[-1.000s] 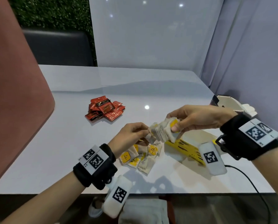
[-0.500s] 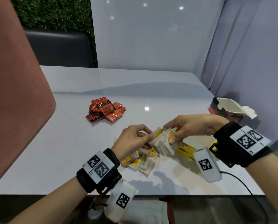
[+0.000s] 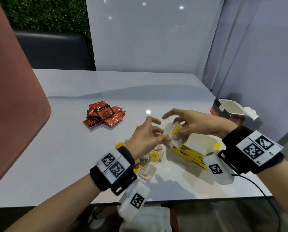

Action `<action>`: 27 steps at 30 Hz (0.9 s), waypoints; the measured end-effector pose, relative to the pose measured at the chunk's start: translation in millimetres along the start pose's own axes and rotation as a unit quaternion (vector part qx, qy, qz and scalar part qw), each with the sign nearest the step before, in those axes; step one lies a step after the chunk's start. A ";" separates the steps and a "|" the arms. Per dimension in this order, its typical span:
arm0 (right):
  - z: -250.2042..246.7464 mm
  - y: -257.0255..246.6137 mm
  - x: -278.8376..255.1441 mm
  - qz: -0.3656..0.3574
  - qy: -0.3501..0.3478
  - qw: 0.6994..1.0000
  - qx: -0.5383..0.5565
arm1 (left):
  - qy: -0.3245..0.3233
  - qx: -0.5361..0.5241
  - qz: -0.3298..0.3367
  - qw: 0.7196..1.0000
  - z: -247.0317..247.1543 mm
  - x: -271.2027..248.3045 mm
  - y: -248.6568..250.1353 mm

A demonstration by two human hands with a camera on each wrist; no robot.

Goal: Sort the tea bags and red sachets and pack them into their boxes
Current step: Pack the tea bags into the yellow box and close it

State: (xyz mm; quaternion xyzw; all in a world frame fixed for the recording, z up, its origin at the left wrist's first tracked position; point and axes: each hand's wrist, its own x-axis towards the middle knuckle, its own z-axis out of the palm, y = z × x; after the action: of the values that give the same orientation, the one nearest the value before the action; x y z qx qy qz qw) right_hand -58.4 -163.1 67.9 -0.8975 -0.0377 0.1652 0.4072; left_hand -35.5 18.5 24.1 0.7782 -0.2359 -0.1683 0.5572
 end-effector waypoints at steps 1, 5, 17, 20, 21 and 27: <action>-4.5 2.5 -4.4 0.000 0.013 1.000 -0.015 | 0.008 0.006 0.013 1.000 5.4 7.0 3.1; -24.8 16.7 -23.9 0.013 0.108 0.987 -0.115 | -0.029 0.065 0.029 0.997 26.1 33.8 3.6; 5.6 78.6 3.1 0.060 -0.046 0.897 -0.436 | -0.157 0.313 0.015 0.937 50.2 65.0 -22.1; 13.2 84.3 10.7 0.043 -0.018 0.899 -0.436 | -0.145 0.296 0.017 0.944 51.0 64.6 -25.1; 13.6 87.1 11.4 0.040 0.002 0.907 -0.418 | -0.140 0.295 0.018 0.945 51.1 64.9 -26.3; 13.9 103.2 1.2 0.063 0.043 0.937 -0.341 | -0.129 0.261 0.002 0.957 50.5 68.9 -31.7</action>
State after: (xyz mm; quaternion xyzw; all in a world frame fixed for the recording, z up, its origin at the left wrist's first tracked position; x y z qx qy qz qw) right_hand -68.6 -221.6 -17.7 -0.9892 -0.0179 0.1293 0.0664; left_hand 1.0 -51.1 -22.1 0.8675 -0.3430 -0.1990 0.3002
